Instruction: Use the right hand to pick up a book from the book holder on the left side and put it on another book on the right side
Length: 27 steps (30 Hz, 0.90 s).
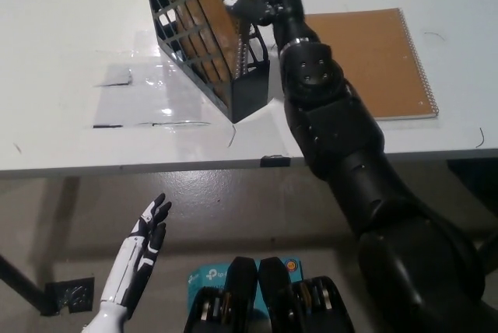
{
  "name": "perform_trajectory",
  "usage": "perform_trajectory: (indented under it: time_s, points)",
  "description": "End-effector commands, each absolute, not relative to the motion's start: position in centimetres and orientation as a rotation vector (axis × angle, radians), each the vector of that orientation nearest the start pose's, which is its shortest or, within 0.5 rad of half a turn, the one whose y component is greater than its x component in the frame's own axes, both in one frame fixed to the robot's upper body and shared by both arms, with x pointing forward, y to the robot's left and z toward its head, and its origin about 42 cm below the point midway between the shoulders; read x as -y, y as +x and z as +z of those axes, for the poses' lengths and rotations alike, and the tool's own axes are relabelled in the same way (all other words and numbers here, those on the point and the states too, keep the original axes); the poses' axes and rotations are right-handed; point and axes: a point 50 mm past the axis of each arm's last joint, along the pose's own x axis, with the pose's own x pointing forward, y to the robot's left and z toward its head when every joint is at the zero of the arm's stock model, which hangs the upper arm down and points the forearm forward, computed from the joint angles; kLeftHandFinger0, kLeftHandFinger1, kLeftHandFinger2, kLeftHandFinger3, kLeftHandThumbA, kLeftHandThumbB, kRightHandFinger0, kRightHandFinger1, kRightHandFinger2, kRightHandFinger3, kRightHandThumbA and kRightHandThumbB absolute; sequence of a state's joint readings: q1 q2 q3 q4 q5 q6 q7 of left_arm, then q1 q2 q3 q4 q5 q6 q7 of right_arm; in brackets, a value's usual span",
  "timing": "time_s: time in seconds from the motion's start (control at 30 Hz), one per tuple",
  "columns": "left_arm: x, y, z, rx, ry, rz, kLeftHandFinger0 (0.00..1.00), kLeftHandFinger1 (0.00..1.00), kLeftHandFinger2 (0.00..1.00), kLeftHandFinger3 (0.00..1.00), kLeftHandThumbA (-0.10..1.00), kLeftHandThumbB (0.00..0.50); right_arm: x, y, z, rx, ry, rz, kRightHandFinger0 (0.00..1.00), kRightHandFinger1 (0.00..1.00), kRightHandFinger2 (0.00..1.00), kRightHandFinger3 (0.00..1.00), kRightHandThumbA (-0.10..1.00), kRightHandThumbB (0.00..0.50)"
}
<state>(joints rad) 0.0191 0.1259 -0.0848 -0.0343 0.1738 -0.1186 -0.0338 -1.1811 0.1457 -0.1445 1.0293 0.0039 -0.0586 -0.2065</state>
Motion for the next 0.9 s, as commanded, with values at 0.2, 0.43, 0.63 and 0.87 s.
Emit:
perform_trajectory:
  time_s: [0.2, 0.43, 0.63, 0.87]
  points:
    - [-22.4, 28.3, 11.9, 0.204, 0.304, -0.155, 1.0, 1.0, 1.0, 1.0, 1.0, 0.078, 4.1, 57.6, 43.5, -0.068, 1.103, 0.303, 0.0, 0.04, 0.71, 1.0, -0.1, 0.073]
    - [-22.4, 28.4, 11.9, 0.207, 0.282, -0.147, 1.0, 1.0, 1.0, 1.0, 1.0, 0.067, 6.1, 58.0, 47.9, -0.01, 1.25, 0.346, 0.0, 0.04, 0.64, 1.0, -0.1, 0.085]
    - [-22.5, 28.2, 11.5, 0.2, 0.284, -0.157, 1.0, 1.0, 1.0, 1.0, 1.0, 0.063, 6.9, 57.7, 49.7, 0.024, 1.295, 0.352, 0.0, 0.08, 0.67, 1.0, -0.1, 0.073]
    - [-22.4, 28.1, 11.3, 0.206, 0.281, -0.156, 1.0, 1.0, 1.0, 1.0, 1.0, 0.055, 7.1, 57.2, 51.6, 0.068, 1.271, 0.378, 0.0, 0.08, 0.68, 1.0, -0.1, 0.069]
